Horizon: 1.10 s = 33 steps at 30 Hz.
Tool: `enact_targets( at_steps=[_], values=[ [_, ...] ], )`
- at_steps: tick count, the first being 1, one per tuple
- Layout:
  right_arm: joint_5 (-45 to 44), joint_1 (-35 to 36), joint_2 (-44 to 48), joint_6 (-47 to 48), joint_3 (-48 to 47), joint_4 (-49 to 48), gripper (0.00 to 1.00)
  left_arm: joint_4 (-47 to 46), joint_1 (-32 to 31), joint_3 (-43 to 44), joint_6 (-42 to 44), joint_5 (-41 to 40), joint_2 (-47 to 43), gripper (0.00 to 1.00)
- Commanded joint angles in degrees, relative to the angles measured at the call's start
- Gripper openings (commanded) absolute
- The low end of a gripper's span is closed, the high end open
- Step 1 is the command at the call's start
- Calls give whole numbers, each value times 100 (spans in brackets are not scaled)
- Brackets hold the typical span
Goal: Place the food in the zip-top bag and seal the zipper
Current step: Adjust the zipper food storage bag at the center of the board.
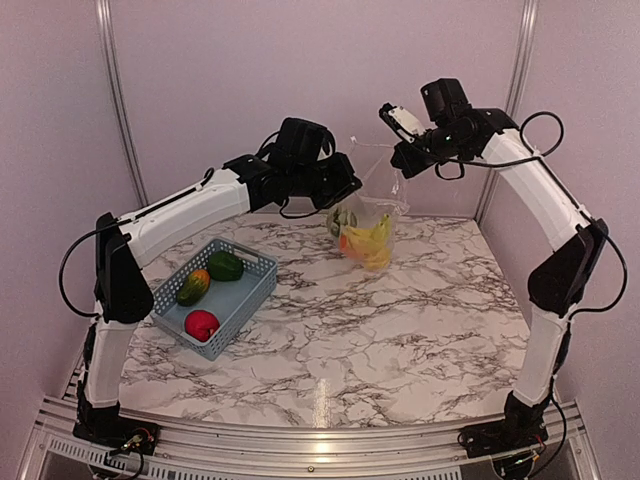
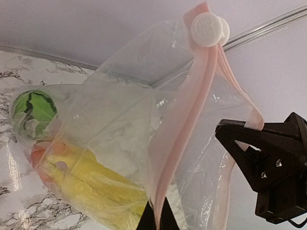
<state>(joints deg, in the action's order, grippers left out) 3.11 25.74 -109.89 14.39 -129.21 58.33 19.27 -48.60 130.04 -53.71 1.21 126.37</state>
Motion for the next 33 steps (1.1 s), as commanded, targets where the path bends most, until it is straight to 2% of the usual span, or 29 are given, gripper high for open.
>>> enact_targets(
  at_steps=[1,4,6,9,14,18,21,26,29,33],
  values=[
    [-197,-51,51,-35,-311,-366,0,-225,118,-166,149,-220,-193,0],
    [27,-44,32,-58,82,-224,0,-188,212,-696,-111,230,-253,0],
    [147,-41,27,13,169,-211,0,-109,219,-849,-217,499,-279,10],
    [293,-38,-73,204,250,-199,0,-522,181,-1239,-22,741,-525,20],
    [563,-50,-335,351,243,-68,0,-476,190,-1906,695,532,-1249,41],
    [1132,-42,-314,565,323,55,0,-33,193,-2691,1381,197,-2055,51],
    [1527,-43,-198,725,539,137,0,14,215,-3704,1703,-83,-2839,57],
    [2157,-42,-47,823,703,276,0,286,258,-5195,1847,-834,-4203,67],
    [2345,-42,28,831,714,356,0,760,311,-5652,1895,-1316,-4770,72],
    [2382,-42,145,844,835,373,0,1864,425,-5747,1902,-1795,-5232,76]
  ],
)
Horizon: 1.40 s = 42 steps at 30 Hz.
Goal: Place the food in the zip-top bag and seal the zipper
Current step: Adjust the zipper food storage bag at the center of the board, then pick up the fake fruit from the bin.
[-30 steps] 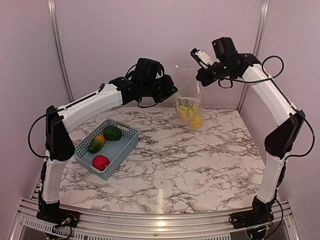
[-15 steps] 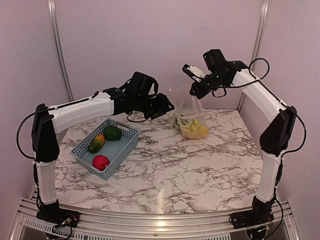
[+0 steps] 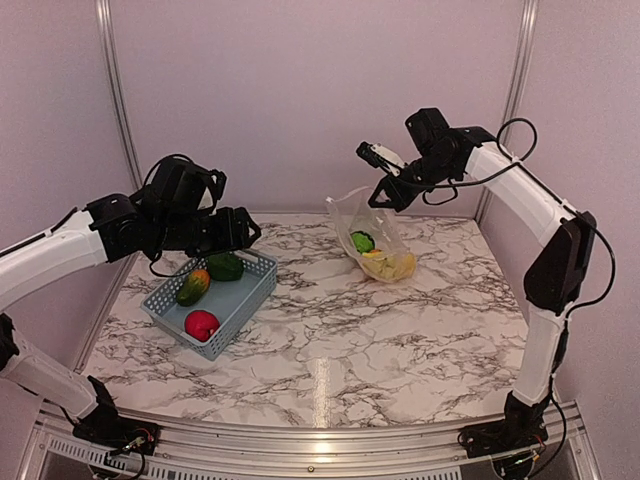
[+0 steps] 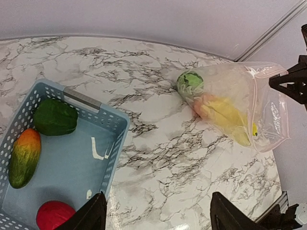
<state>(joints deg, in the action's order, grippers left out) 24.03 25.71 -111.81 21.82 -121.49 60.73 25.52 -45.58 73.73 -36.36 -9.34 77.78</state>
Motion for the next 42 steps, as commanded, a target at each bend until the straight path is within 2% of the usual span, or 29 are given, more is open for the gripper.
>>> enact_targets(
  at_steps=[1,6,17,27,36,42],
  values=[
    [270,-33,359,103,98,126,0,1493,159,-155,141,-784,-457,77],
    [88,36,452,124,177,91,0,2443,235,-498,-92,-666,-833,79],
    [-297,303,570,182,406,20,0,3018,318,-1379,-270,-58,-1226,84],
    [-438,401,619,216,489,9,0,2788,595,-1241,219,251,-649,85],
    [-546,400,694,233,601,0,0,2625,1340,-991,518,904,242,76],
    [-618,407,713,243,633,-8,0,2607,1502,-885,560,1070,750,80]
  ],
)
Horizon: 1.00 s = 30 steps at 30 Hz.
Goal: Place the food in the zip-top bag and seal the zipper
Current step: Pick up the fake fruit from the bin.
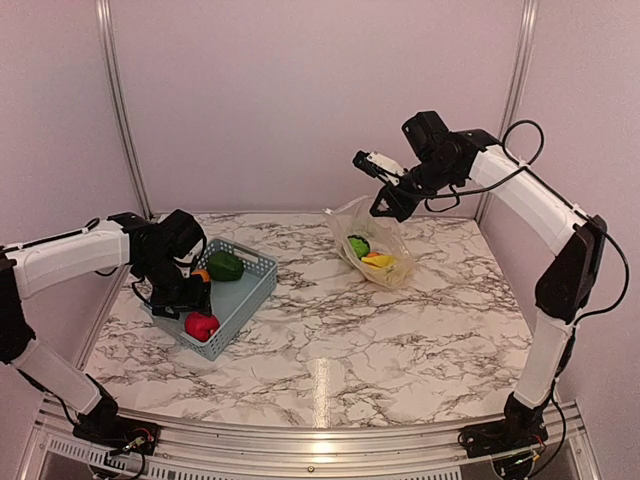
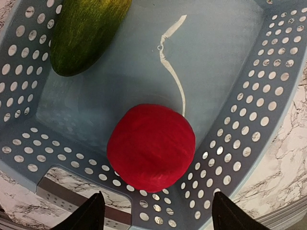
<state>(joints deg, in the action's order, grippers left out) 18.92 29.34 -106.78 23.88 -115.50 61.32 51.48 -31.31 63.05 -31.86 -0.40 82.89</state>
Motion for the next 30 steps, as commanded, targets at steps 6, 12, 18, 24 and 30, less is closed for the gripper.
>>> enact_targets(
  at_steps=[6,12,18,24,30],
  values=[
    [-158,44,202,41,45,-71,0,-80,140,245,190,67,570,81],
    [-190,44,193,44,60,-70,0,-211,204,234,249,76,882,79],
    [-247,45,167,62,64,-76,0,-194,245,233,393,67,1081,80],
    [-266,40,132,64,71,-76,0,-208,264,339,496,176,1364,80],
    [-275,45,109,73,56,-76,0,-253,266,349,492,248,1497,80]
  ],
)
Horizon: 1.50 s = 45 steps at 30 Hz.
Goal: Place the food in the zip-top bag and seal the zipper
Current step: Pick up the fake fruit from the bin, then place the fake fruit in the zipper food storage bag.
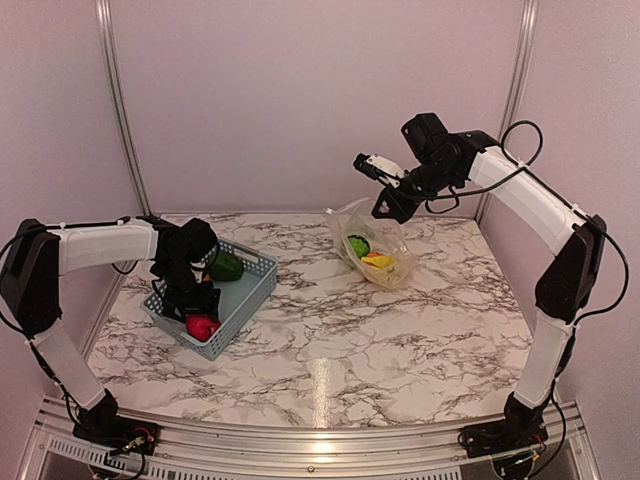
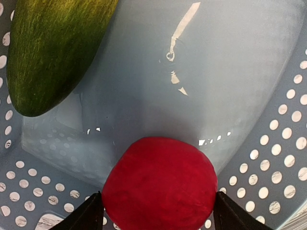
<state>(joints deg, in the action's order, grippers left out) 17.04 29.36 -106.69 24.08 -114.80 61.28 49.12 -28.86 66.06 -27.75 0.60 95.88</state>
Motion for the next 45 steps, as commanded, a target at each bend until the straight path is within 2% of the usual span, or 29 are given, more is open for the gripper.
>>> enact_targets(
  at_steps=[1,7,11,15,22,29,37,40,45],
  values=[
    [-87,39,97,53,-15,-72,0,-17,20,39,91,162,218,80],
    [-87,36,83,53,-38,-72,0,-90,20,-6,120,199,289,81],
    [-87,41,87,45,-40,-72,0,-165,21,41,137,261,303,87],
    [-87,41,87,36,-43,-72,0,-194,21,60,138,256,317,84],
    [-117,36,130,42,-26,-72,0,-24,21,205,96,85,100,71],
    [-123,41,154,47,-2,-72,0,472,21,1197,60,-417,-373,66],
    [-91,51,123,17,-92,-55,0,434,1,2364,-109,-271,-518,59],
    [-87,84,123,1,-119,-47,0,86,-76,2607,-159,-106,-610,56],
    [-103,159,82,-39,-218,-37,0,-1372,-274,2196,-370,384,-1054,48]
  ],
)
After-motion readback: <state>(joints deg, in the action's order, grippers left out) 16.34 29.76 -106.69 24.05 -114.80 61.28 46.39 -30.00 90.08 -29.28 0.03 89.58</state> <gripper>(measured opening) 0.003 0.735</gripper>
